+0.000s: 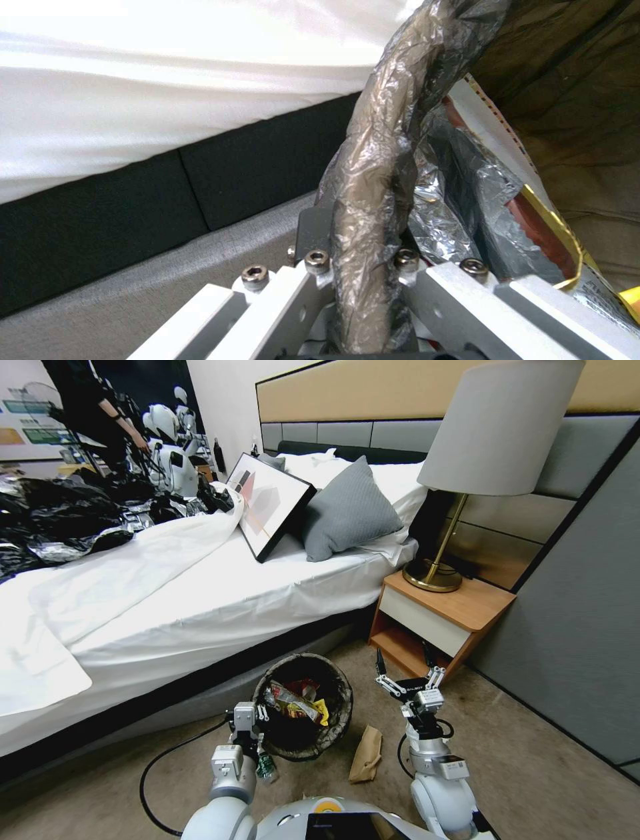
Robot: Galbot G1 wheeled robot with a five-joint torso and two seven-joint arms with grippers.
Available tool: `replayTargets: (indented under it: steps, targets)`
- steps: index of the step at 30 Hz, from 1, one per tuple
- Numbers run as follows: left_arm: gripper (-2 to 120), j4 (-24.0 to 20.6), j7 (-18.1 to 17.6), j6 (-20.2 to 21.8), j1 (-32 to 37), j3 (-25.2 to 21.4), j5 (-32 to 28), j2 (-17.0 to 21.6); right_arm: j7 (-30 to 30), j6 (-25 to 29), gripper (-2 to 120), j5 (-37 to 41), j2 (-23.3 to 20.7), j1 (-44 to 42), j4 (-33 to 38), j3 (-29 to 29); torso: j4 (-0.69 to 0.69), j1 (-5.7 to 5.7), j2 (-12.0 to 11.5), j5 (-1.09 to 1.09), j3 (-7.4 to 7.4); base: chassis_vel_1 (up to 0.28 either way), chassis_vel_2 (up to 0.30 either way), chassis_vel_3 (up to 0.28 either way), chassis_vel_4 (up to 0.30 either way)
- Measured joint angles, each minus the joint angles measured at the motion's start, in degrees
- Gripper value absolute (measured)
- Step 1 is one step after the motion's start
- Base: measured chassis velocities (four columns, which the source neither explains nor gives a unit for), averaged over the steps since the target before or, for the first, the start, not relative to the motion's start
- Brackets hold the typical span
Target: Pick up the trash bin, then pick up the garbage from the floor and place it into the trash bin.
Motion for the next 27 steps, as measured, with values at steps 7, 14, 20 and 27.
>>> replayTargets:
  steps: [7,14,20,27]
  targets:
    - [0,-0.1,0.0,0.0,-0.2,-0.6,-0.3,0.1,4.2,-10.1,100,4.0,-2.5,-0.6,0.2,-1.9,0.0,0.0,0.0,0.0,0.0,0.0,0.0,0.0,0.0]
    - [0,-0.1,0.1,0.0,-0.5,-0.9,-0.6,0.2,7.9,-20.1,100,8.3,-6.4,-0.1,-0.9,-3.6,0.0,0.0,0.0,0.01,0.0,0.0,0.0,0.0,0.0]
    - [0,0.0,0.1,0.0,-0.6,-0.7,-0.6,0.1,10.7,-32.2,100,14.9,-13.1,-0.8,-0.6,-4.8,0.0,0.0,0.0,0.02,0.0,0.0,0.0,0.0,0.0]
    - [0,0.0,0.1,-0.1,-0.2,-0.4,-0.4,0.0,13.8,-43.0,100,27.1,-21.2,-2.9,-0.1,-6.4,0.0,-0.01,0.0,0.0,0.0,0.0,0.0,0.0,0.0]
